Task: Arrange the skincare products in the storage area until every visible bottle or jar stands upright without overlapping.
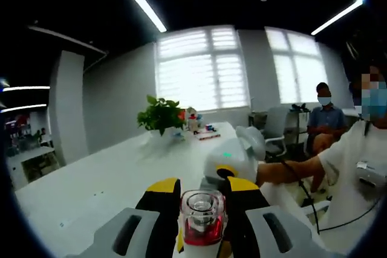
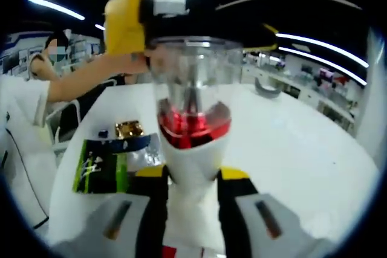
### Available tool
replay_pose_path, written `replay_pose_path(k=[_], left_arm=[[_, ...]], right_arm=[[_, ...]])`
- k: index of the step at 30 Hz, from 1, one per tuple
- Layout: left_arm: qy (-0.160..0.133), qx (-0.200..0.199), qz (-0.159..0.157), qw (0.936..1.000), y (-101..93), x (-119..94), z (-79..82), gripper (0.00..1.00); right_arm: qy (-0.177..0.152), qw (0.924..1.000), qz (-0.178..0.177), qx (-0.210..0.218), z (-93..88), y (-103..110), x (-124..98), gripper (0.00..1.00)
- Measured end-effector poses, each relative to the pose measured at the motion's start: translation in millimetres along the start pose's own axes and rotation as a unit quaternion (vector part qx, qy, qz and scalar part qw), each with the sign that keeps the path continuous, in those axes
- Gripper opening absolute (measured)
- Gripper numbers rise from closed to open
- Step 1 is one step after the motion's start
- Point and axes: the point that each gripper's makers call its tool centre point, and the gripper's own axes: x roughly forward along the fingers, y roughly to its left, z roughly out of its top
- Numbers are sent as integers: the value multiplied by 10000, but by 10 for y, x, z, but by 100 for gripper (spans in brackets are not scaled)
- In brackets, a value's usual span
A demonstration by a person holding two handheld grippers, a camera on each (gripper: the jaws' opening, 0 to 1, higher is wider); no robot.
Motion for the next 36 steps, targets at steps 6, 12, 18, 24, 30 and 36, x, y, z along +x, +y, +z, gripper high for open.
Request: replay_pose_path(k=[6, 12, 18, 24, 30, 36], left_arm=[[-173, 65, -50, 9998, -19, 9, 13, 28], [-315, 174, -93, 9993, -75, 29, 21, 28], [-597, 81, -106, 9981, -26, -54, 25, 28], [-712, -396, -34, 9967, 152, -97, 13, 28], [-797, -612, -21, 9949, 251, -101, -7, 28], [-774, -562, -11, 9954, 217, -92, -9, 28]], right_arm=[[46, 9998, -185, -98, -12, 0, -18, 30], [-182, 9990, -259, -331, -28, 15, -45, 30], [-289, 9980, -250, -511, -18, 16, -14, 30], [-415, 9989, 13, -229, -23, -26, 51, 31], [-478, 9988, 102, -24, -35, -45, 85, 31], [-529, 9984, 177, 100, -50, -31, 96, 30]])
